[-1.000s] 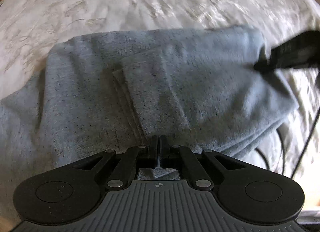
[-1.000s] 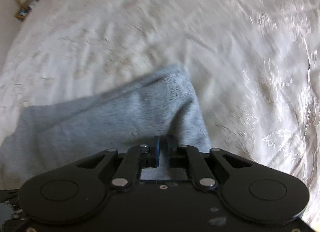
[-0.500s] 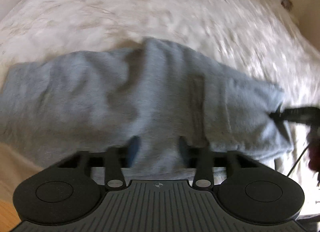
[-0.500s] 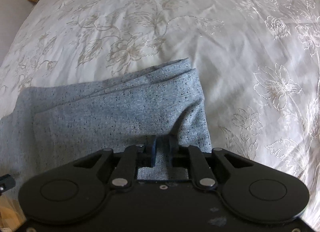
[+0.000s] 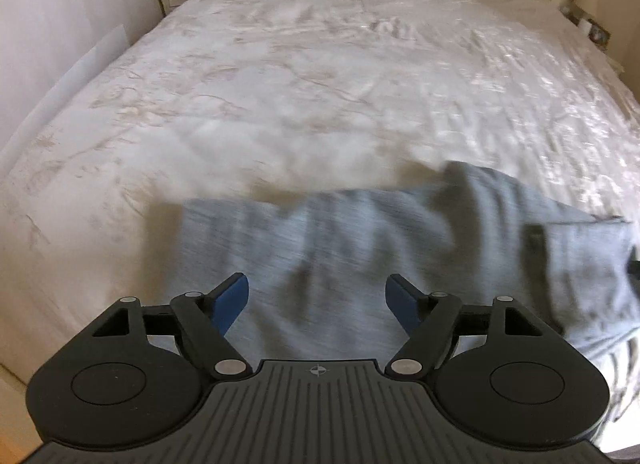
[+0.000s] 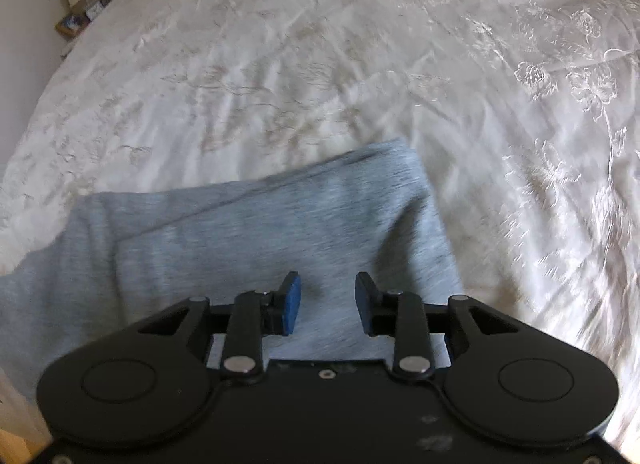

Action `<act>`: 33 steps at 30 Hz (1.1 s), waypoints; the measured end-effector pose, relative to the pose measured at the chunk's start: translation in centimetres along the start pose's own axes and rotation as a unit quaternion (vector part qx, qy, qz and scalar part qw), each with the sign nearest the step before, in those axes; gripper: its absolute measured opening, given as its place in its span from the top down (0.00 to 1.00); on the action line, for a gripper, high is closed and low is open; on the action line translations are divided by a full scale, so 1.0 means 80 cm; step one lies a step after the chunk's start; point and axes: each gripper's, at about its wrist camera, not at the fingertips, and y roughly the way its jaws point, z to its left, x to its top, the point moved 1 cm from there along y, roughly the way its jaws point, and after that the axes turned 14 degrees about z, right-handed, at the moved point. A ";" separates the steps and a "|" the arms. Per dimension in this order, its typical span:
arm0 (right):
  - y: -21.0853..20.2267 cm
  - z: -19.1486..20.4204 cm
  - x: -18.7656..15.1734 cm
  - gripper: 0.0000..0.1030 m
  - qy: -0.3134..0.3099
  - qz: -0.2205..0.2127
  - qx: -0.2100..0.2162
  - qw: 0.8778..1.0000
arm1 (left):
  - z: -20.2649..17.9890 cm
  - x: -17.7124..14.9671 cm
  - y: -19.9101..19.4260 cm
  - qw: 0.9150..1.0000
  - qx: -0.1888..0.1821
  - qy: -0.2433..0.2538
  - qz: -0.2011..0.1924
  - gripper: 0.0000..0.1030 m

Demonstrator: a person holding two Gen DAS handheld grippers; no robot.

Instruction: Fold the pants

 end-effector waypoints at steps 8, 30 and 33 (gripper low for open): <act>-0.004 0.103 -0.030 0.67 -0.015 0.002 0.020 1.000 | 0.057 0.045 0.031 0.999 -0.021 0.043 0.008 0.26; 0.027 0.280 -0.018 0.59 -0.074 -0.001 0.039 0.997 | 0.083 0.057 0.134 0.988 -0.110 0.026 0.109 0.05; 0.039 0.294 0.000 0.74 -0.075 0.001 0.038 0.996 | 0.085 0.021 0.124 0.988 -0.106 0.034 0.103 0.05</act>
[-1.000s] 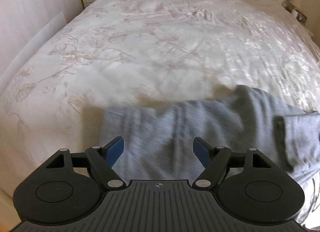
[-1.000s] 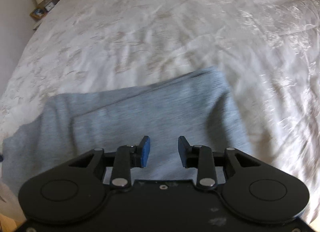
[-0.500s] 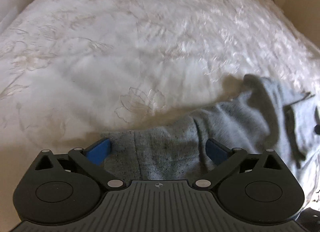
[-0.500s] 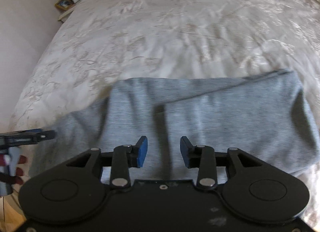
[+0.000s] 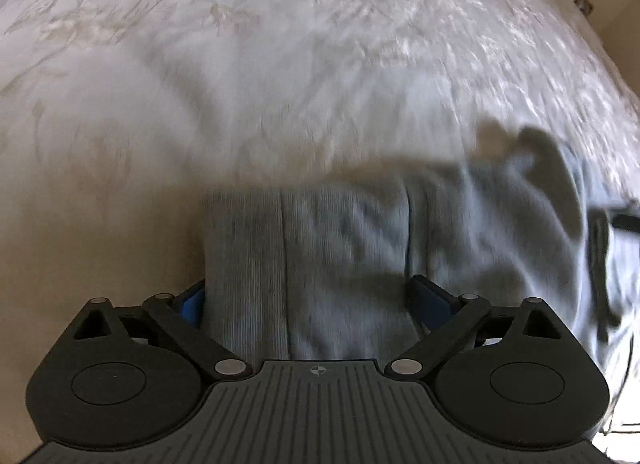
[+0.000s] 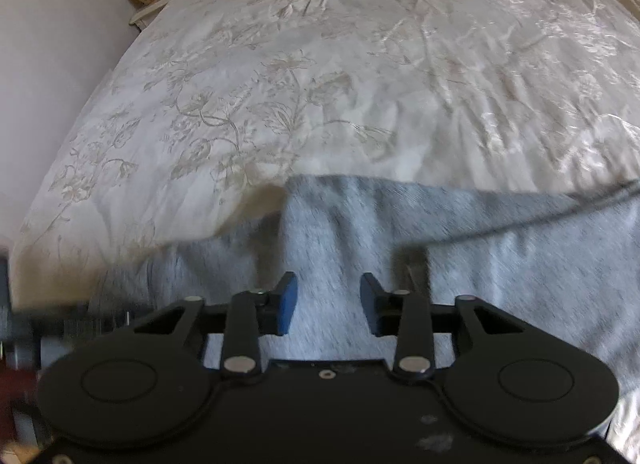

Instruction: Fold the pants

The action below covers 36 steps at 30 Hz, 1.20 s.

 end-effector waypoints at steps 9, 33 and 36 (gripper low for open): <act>0.069 0.019 0.070 0.86 0.001 0.031 -0.016 0.999 | 0.009 -0.059 -0.018 1.000 -0.007 -0.017 -0.021 0.06; 0.049 0.003 -0.085 0.76 -0.035 0.107 -0.020 0.993 | 0.060 -0.154 -0.067 0.986 -0.117 -0.101 -0.067 0.06; 0.044 0.003 -0.098 0.62 -0.029 0.096 -0.012 0.995 | 0.060 -0.176 -0.074 0.982 -0.117 -0.120 -0.090 0.06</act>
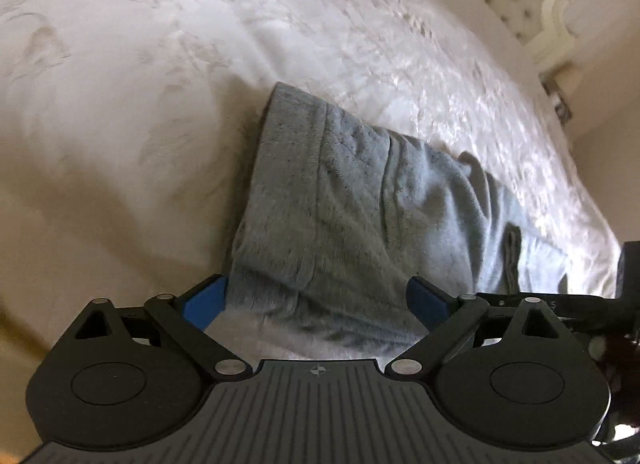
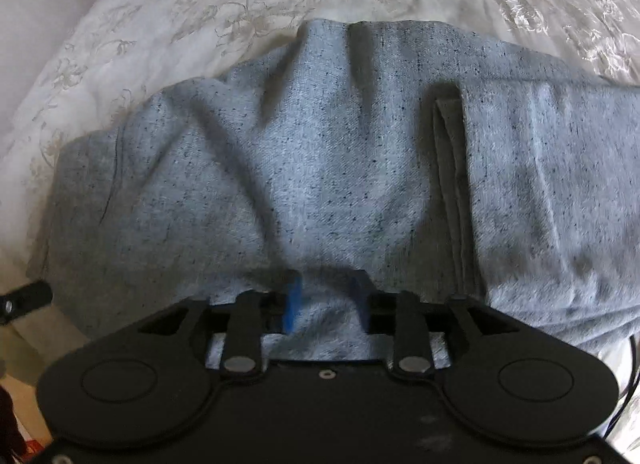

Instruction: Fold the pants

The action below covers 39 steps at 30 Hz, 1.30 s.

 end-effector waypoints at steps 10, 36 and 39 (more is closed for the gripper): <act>0.004 0.027 -0.003 0.47 -0.043 -0.019 -0.036 0.998 | -0.004 -0.010 0.017 0.998 -0.042 -0.053 0.003 0.06; 0.013 0.027 0.008 0.36 -0.041 -0.005 -0.047 0.998 | -0.019 0.016 0.080 0.993 -0.092 -0.079 -0.001 0.01; 0.014 0.028 0.008 0.36 -0.042 -0.005 -0.046 0.998 | -0.020 0.016 0.077 0.990 -0.101 -0.099 -0.020 0.01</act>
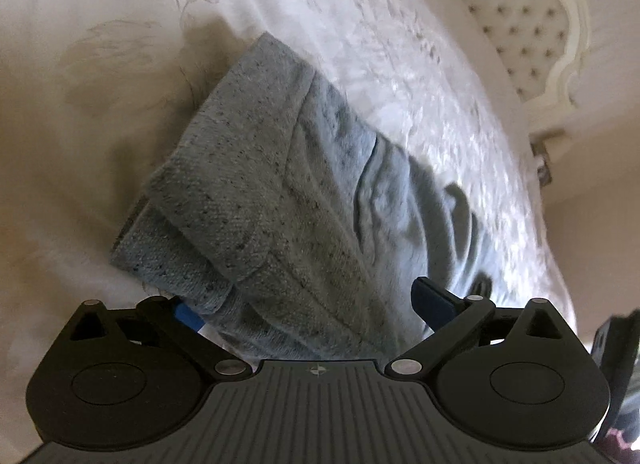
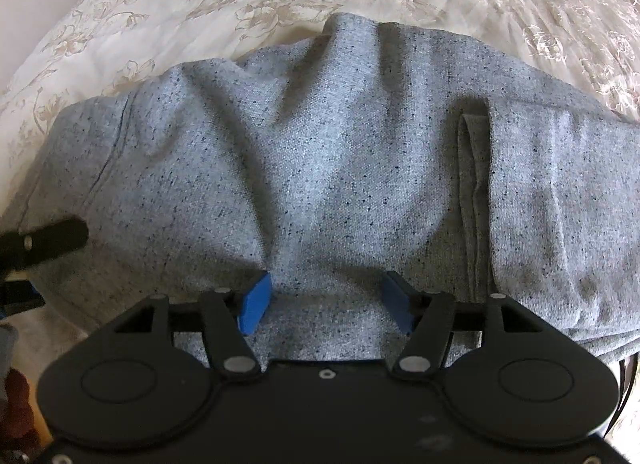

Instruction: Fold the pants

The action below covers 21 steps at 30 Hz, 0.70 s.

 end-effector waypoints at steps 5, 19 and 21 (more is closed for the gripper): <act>-0.002 -0.003 -0.002 0.33 0.000 0.001 0.007 1.000 | -0.012 -0.022 -0.029 0.999 -0.020 0.003 -0.037 0.01; -0.006 -0.007 -0.008 0.28 -0.007 0.006 0.021 1.000 | -0.025 0.010 0.014 1.000 0.008 0.014 -0.019 0.01; -0.008 -0.008 -0.010 0.27 -0.010 0.006 0.024 1.000 | -0.022 0.012 0.012 1.000 0.006 -0.007 -0.017 0.02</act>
